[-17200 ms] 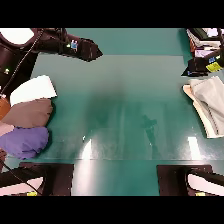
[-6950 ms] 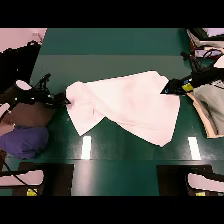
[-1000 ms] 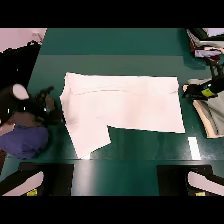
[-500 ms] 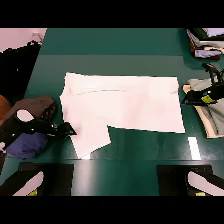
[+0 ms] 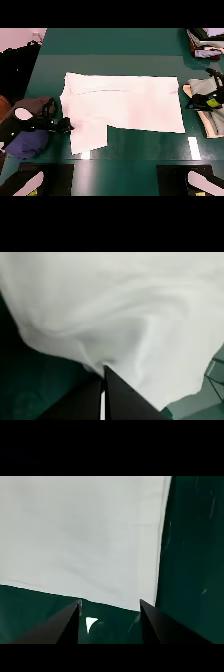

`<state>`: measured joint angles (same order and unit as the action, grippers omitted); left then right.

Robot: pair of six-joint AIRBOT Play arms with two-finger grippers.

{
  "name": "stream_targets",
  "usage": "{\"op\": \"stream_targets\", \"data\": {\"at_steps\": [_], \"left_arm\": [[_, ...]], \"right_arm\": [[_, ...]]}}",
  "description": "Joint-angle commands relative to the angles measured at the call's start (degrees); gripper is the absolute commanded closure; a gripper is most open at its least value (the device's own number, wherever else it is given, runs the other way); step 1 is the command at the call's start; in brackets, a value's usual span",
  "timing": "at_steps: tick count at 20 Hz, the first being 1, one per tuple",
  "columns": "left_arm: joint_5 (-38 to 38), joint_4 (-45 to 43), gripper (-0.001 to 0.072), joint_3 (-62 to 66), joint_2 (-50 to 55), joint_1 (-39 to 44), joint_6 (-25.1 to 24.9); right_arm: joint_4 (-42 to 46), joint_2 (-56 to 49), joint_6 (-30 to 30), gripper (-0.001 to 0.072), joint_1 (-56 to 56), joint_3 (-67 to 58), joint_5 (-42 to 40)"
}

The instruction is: Fold the shirts.

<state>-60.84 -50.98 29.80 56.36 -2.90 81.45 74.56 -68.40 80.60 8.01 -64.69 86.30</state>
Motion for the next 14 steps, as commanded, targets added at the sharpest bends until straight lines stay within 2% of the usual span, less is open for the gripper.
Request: {"op": "stream_targets", "data": {"at_steps": [1, 4, 7, 9, 13, 14], "left_arm": [[-1.7, 0.8, 0.0682, 3.7, -0.9, 0.0, -2.0], [-1.5, 0.8, 0.0682, 4.3, -1.2, 0.0, -2.0], [-0.8, 0.9, 0.0682, 4.3, -1.2, 0.0, -2.0], [-0.7, 0.9, 0.0682, 4.3, -1.2, 0.0, -2.0], [-0.7, 0.9, 0.0682, 4.3, -1.2, 0.0, -2.0], [-0.7, 0.9, 0.0682, 4.3, -1.2, 0.0, -2.0]], "right_arm": [[0.0, 1.2, -0.1, 0.0282, 7.0, 4.5, 0.7], [-2.6, 2.5, -0.1, 0.0283, 14.6, 14.7, -4.1], [-13.9, 0.3, -2.3, 0.0284, 21.1, 24.3, -7.9], [-18.4, -1.8, -4.8, 0.0285, 21.9, 28.2, -9.9], [-19.4, -3.8, -4.9, 0.0286, 18.6, 30.5, -15.1], [-19.4, -3.5, -4.9, 0.0355, 17.6, 30.5, -16.2]]}}
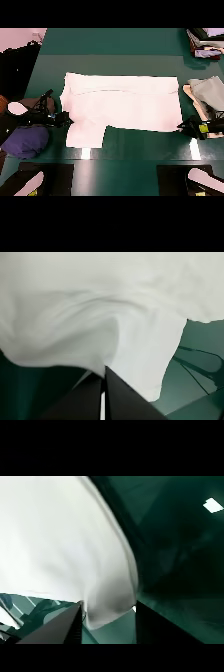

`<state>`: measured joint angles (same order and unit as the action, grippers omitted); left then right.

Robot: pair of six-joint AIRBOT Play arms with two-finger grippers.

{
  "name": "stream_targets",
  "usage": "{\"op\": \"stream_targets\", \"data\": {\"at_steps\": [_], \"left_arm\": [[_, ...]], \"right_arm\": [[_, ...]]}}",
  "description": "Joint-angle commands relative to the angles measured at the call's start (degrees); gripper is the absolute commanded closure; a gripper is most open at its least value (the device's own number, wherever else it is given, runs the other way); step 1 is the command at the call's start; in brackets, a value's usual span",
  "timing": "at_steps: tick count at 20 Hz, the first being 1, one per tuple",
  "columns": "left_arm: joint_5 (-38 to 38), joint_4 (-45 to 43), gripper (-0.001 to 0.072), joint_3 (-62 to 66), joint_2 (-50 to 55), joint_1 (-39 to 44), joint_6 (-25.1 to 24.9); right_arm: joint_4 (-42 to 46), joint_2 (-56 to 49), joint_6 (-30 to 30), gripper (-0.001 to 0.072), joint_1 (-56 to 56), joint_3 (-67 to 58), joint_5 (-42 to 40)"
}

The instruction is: Fold the shirts.

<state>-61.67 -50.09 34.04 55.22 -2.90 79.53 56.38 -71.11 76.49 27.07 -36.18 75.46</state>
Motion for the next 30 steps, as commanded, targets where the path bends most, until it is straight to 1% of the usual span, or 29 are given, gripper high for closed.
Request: {"op": "stream_targets", "data": {"at_steps": [1, 3, 4, 5, 6, 8, 9, 11, 14, 15, 16, 18, 20, 21, 23, 26, 30], "left_arm": [[0.1, 0.0, 0.0682, 0.0, 0.0, 0.0, 0.0], [-1.0, -0.5, 0.0684, 0.1, -0.1, 0.0, 0.0], [-2.5, -1.2, 0.0684, 0.3, -0.1, 0.0, 0.0], [-4.0, -2.3, 0.0685, 0.3, -0.6, 0.0, 0.1], [-5.1, -4.9, 0.0686, 0.3, -2.4, 0.0, 1.4], [-7.6, -11.7, 0.0686, 0.3, -8.7, 0.0, 5.6], [-10.2, -14.3, 0.0686, 0.3, -11.8, 0.0, 7.0], [-16.6, -15.2, 0.0685, -0.3, -18.8, 0.0, 9.4], [-24.2, -15.1, 0.0685, -1.6, -26.9, 3.1, 14.7], [-25.8, -14.5, 0.0685, -1.3, -28.6, 4.5, 16.1], [-25.9, -13.7, 0.0684, -0.6, -29.3, 5.5, 16.3], [-22.5, -13.3, 0.0685, 2.2, -27.9, 5.8, 16.0], [-16.2, -14.1, 0.0684, 5.3, -23.6, 5.8, 14.1], [-12.4, -14.3, 0.0684, 6.9, -20.1, 5.8, 12.4], [-4.7, -14.3, 0.0684, 10.1, -12.7, 5.8, 10.2], [5.2, -14.4, 0.0683, 15.9, 0.0, 5.8, 8.9], [9.5, -14.4, 0.0682, 24.1, 14.4, 5.8, 8.5]], "right_arm": [[-1.2, -0.1, -0.8, 0.0463, -2.4, 1.9, -6.4], [-0.6, 2.2, -1.3, 0.0598, -4.0, 1.9, -7.8], [-0.1, 3.8, -1.8, 0.0692, -4.4, 1.9, -7.8], [0.9, 5.7, -2.0, 0.0692, -4.5, 1.9, -7.5], [2.4, 8.1, -2.0, 0.0692, -4.5, 1.9, -6.4], [6.7, 13.4, -2.0, 0.0692, -4.5, 1.7, -2.6], [8.7, 16.2, -2.0, 0.0692, -4.5, 1.7, 0.0], [13.0, 22.5, -2.0, 0.0692, -4.5, 1.8, 5.2], [19.0, 32.0, -1.8, 0.0692, -4.5, 1.7, 9.7], [19.2, 34.3, -1.6, 0.0692, -4.5, 1.4, 10.8], [18.6, 36.0, -1.1, 0.0693, -4.7, 0.5, 11.1], [17.0, 36.9, -0.4, 0.0692, -6.7, -3.5, 10.4], [15.5, 33.2, 0.2, 0.0693, -10.0, -8.9, 8.8], [15.2, 30.1, 0.4, 0.0693, -11.8, -11.3, 7.4], [15.3, 22.6, 1.6, 0.0692, -15.5, -16.2, 4.3], [15.1, 9.0, 2.1, 0.0692, -19.2, -24.5, 0.2], [15.1, -7.1, 3.1, 0.0692, -21.9, -35.8, 0.0]]}}
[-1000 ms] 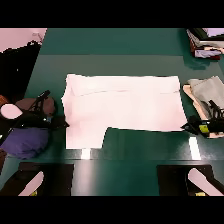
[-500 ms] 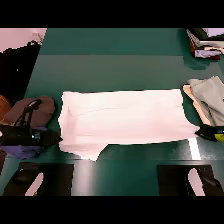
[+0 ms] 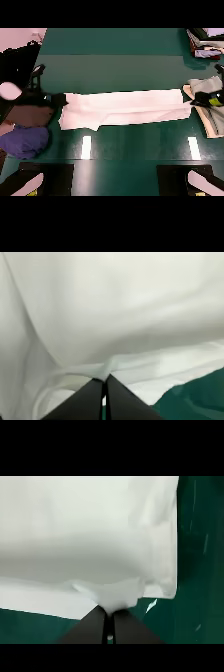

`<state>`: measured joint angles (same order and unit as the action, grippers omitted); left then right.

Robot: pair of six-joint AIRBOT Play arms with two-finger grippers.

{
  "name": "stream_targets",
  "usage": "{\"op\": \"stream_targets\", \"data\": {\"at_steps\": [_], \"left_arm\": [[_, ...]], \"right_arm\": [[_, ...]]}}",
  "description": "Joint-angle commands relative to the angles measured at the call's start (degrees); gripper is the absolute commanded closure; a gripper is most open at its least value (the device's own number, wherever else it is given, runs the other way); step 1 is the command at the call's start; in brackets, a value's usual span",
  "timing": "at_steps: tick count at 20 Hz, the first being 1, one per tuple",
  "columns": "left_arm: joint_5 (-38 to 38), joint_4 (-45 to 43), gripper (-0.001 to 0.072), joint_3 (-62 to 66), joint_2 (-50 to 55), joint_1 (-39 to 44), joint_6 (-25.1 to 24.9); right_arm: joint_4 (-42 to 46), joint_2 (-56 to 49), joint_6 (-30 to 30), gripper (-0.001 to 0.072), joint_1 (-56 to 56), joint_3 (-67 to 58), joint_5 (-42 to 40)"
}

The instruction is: Fold the shirts.

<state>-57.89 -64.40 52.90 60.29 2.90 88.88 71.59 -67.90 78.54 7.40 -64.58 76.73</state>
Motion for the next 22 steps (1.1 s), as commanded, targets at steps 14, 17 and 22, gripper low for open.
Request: {"op": "stream_targets", "data": {"at_steps": [14, 17, 22], "left_arm": [[1.7, 0.5, 0.0169, 19.8, 14.9, 0.0, -0.9], [1.1, 0.7, 0.0244, 19.9, 14.9, 0.0, -0.8], [1.3, 2.6, 0.0682, 19.9, 14.9, 0.0, -0.9]], "right_arm": [[-14.6, -28.0, -7.1, 0.0174, 6.3, -23.3, 10.6], [-14.7, -28.0, -7.2, 0.0113, 10.1, -17.6, 10.1], [-15.1, -28.0, -11.1, 0.0117, 11.8, -9.0, 3.7]]}}
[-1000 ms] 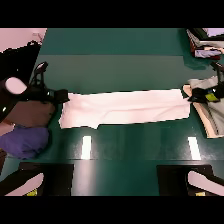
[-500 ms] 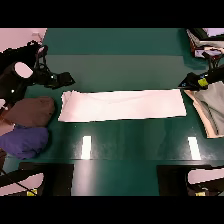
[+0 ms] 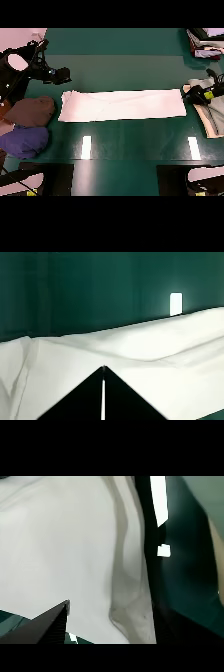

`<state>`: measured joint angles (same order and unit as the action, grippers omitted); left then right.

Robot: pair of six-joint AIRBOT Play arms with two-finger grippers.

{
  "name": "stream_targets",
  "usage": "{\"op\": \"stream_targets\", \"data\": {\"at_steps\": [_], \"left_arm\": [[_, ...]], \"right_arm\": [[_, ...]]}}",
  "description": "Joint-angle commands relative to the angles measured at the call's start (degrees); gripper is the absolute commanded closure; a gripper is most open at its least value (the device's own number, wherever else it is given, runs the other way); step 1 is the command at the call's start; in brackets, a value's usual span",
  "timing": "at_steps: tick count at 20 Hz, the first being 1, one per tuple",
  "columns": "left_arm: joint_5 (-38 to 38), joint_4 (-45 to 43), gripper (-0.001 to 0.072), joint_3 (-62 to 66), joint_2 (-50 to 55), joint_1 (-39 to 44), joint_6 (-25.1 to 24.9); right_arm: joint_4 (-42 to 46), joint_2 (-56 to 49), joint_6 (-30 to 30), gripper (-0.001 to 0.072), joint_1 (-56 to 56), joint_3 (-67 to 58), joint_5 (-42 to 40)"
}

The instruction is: Fold the shirts.

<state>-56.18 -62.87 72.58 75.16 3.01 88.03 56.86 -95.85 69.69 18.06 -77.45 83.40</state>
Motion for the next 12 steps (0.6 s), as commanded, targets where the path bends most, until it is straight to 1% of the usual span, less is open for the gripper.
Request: {"op": "stream_targets", "data": {"at_steps": [1, 5, 6, 7, 8, 9, 10, 11, 12], "left_arm": [[-0.4, 1.7, 0.0682, 0.2, 0.1, -0.1, 0.0], [-0.2, 2.2, 0.0682, -0.2, 0.4, 1.8, 0.0], [0.1, 2.2, 0.0682, -0.4, 0.4, 3.0, 0.0], [0.4, 2.2, 0.0682, -0.4, 0.4, 4.3, 0.0], [1.0, 2.2, 0.0682, -0.4, 0.4, 5.6, 0.0], [2.0, 2.2, 0.0682, -0.4, 0.4, 6.7, 0.0], [3.5, 2.3, 0.0682, -0.4, 0.5, 8.0, 0.1], [4.4, 2.5, 0.0683, -0.2, 1.0, 9.3, 0.1], [4.4, 2.5, 0.0683, 0.4, 2.1, 10.8, 0.1]], "right_arm": [[-0.4, -0.1, -2.3, 0.0118, 0.9, 4.9, -4.1], [-0.4, -2.4, -2.8, 0.0122, -1.8, 5.7, -4.2], [-0.4, -3.0, -2.8, 0.0189, -2.7, 5.7, -4.5], [-0.4, -3.4, -2.8, 0.0301, -3.3, 5.7, -5.0], [-0.4, -3.4, -3.3, 0.0375, -3.9, 5.7, -5.6], [-0.4, -3.1, -4.1, 0.0516, -4.0, 5.7, -5.7], [-0.4, -2.7, -4.4, 0.0622, -4.0, 5.7, -5.5], [-0.4, -1.9, -4.6, 0.0692, -4.0, 5.7, -5.3], [-0.5, -0.6, -5.7, 0.0692, -4.0, 5.7, -5.0]]}}
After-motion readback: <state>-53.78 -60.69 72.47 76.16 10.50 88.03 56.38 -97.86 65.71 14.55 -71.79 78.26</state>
